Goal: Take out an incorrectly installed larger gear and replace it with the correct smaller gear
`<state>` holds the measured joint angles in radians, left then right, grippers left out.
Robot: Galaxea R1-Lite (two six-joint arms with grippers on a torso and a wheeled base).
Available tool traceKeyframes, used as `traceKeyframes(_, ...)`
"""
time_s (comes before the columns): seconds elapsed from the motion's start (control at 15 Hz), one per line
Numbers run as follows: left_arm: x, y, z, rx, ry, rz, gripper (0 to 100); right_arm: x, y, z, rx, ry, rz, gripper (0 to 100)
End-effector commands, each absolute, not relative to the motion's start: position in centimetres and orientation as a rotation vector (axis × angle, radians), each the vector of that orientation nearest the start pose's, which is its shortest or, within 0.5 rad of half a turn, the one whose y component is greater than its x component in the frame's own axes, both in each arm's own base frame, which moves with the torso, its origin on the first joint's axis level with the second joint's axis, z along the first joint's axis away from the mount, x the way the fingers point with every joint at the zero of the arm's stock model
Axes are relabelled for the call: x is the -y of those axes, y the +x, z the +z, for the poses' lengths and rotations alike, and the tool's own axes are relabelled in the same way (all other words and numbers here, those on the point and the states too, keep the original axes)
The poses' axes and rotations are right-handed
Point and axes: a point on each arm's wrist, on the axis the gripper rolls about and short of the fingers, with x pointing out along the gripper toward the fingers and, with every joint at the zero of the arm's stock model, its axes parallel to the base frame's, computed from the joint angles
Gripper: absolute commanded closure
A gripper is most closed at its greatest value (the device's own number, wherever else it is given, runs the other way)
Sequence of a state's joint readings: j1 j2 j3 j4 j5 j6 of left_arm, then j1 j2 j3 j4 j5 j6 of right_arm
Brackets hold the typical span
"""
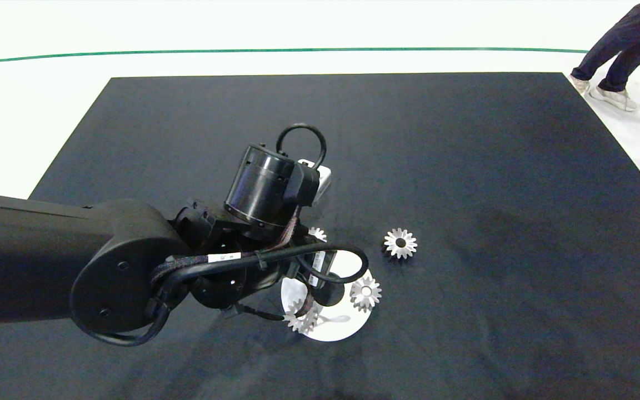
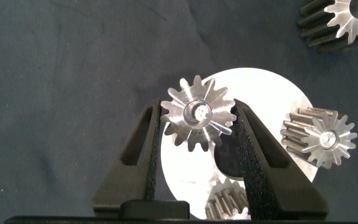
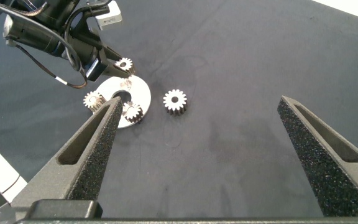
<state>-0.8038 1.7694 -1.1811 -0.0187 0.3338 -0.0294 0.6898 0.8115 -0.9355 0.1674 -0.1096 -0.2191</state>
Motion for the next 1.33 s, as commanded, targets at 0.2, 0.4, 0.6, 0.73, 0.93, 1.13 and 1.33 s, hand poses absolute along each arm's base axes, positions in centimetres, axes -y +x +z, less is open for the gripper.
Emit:
traceKeyframes(0.2, 23.65, 23.28, 20.36, -0.494, 0.288, -0.452, 99, -3.58, 4.73, 30.97, 0.024, -0.232, 0.582, 0)
traceKeyframes(0.4, 23.6, 23.17, 20.47, -0.491, 0.287, -0.453, 99, -3.58, 4.73, 30.97, 0.024, -0.232, 0.582, 0)
traceKeyframes(0.6, 23.74, 23.03, 20.48, -0.489, 0.289, -0.454, 99, -3.58, 4.73, 30.97, 0.024, -0.232, 0.582, 0)
traceKeyframes(0.73, 23.78, 23.07, 20.51, -0.488, 0.288, -0.454, 99, -3.58, 4.73, 30.97, 0.024, -0.232, 0.582, 0)
traceKeyframes(0.93, 23.92, 23.14, 20.39, -0.49, 0.291, -0.454, 99, -3.59, 4.74, 30.93, 0.023, -0.232, 0.582, 0)
traceKeyframes(1.13, 23.99, 23.25, 20.2, -0.49, 0.299, -0.436, 0, -3.62, 4.77, 30.92, 0.021, -0.233, 0.582, 0)
traceKeyframes(1.33, 23.96, 23.23, 20.12, -0.492, 0.301, -0.433, 0, -3.62, 4.77, 30.92, 0.021, -0.233, 0.582, 0)
